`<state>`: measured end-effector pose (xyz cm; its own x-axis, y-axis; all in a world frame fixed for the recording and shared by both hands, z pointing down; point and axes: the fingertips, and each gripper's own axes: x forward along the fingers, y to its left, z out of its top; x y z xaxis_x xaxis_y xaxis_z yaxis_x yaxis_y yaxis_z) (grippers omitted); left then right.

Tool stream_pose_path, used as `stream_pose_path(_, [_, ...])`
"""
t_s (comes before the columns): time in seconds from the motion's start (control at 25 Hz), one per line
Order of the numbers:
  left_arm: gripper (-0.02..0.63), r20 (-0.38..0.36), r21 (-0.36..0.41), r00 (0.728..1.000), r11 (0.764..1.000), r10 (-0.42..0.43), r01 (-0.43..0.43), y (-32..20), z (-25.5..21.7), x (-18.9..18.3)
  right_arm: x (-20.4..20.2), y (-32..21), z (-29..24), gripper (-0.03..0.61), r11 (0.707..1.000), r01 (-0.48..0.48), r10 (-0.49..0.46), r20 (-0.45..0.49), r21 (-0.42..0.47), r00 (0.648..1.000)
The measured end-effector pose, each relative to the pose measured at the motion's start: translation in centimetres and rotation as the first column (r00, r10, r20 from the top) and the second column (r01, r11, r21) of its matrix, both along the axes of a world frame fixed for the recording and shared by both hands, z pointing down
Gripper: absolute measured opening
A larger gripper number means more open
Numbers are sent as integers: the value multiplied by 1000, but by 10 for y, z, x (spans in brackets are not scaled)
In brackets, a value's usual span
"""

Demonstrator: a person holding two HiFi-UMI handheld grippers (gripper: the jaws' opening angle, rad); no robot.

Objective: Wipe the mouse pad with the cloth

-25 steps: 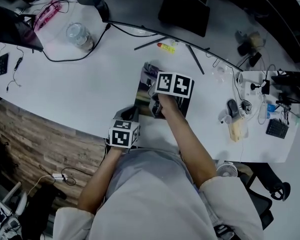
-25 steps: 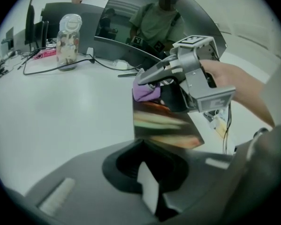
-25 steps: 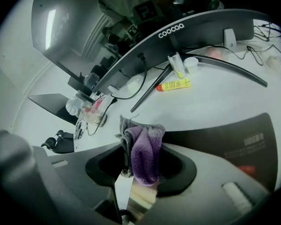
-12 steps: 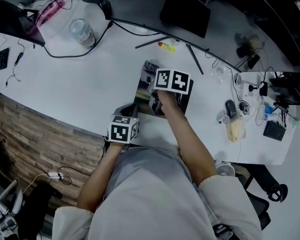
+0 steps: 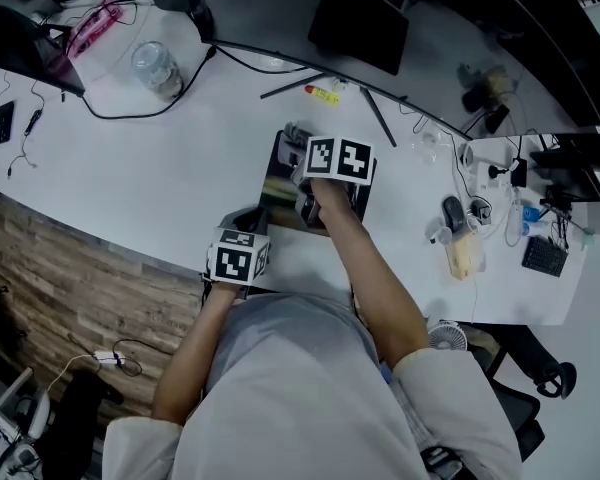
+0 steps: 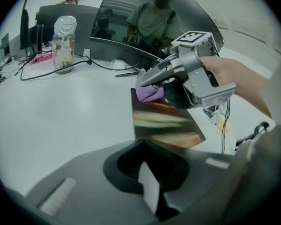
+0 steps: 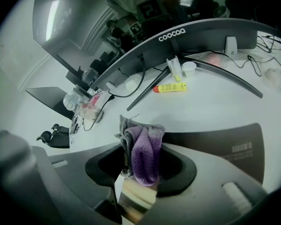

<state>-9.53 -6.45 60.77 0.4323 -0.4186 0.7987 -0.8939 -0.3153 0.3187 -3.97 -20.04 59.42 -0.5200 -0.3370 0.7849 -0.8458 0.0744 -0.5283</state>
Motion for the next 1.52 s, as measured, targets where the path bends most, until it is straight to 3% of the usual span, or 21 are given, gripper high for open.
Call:
stream_pose_path(0.4, [0,55,38,998,999,35,-37,2,0,0,8,2,2,190,1000,-9,9,9,-9,1000])
stream_pose_path(0.68, [0,19,27,1000,999,15,-16,2,-1,2,24,5,2,192,1000,-20,20,10,-23,1000])
stream_pose_path(1.0, [0,70,65,997,997,37,-42,3,-2,2,39,8,3,195,999,-26,26,2,-25,1000])
stream_pose_path(1.52, [0,61,78,998,997,15,-19,3,-2,3,65,15,4,198,998,-48,48,1,-27,999])
